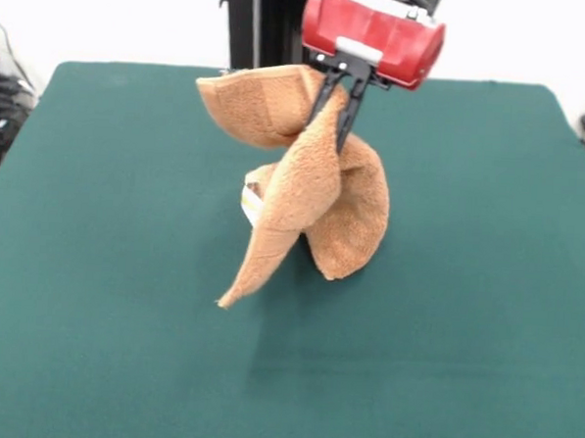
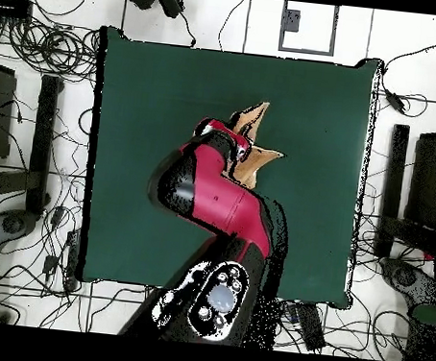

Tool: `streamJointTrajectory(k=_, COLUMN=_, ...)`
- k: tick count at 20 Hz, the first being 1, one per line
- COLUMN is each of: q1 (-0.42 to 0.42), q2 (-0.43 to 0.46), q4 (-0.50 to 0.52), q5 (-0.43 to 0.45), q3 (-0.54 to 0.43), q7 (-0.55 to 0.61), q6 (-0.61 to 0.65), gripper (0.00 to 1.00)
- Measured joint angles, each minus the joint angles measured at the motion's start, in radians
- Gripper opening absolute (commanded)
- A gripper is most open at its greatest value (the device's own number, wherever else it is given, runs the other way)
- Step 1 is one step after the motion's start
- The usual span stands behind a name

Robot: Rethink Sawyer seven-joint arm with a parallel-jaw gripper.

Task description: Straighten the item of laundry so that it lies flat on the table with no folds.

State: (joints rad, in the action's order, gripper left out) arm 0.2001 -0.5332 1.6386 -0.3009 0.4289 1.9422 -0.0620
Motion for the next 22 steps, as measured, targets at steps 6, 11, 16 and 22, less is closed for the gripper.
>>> streamJointTrajectory(k=6, q1=0.011, q2=0.000, q4=0.026, q5=-0.029, q3=0.000, q7=0.017, q6=-0.025, gripper=0.00)
streamJointTrajectory(k=11, q1=0.008, q2=0.000, q4=0.041, q5=-0.030, q3=0.000, q7=0.017, q6=-0.037, gripper=0.00)
streamJointTrajectory(k=16, q1=0.008, q2=0.001, q4=0.050, q5=-0.038, q3=0.001, q7=0.017, q6=-0.040, gripper=0.00)
streamJointTrajectory(k=22, q1=0.011, q2=0.001, q4=0.054, q5=-0.085, q3=0.002, q7=0.017, q6=-0.041, gripper=1.00)
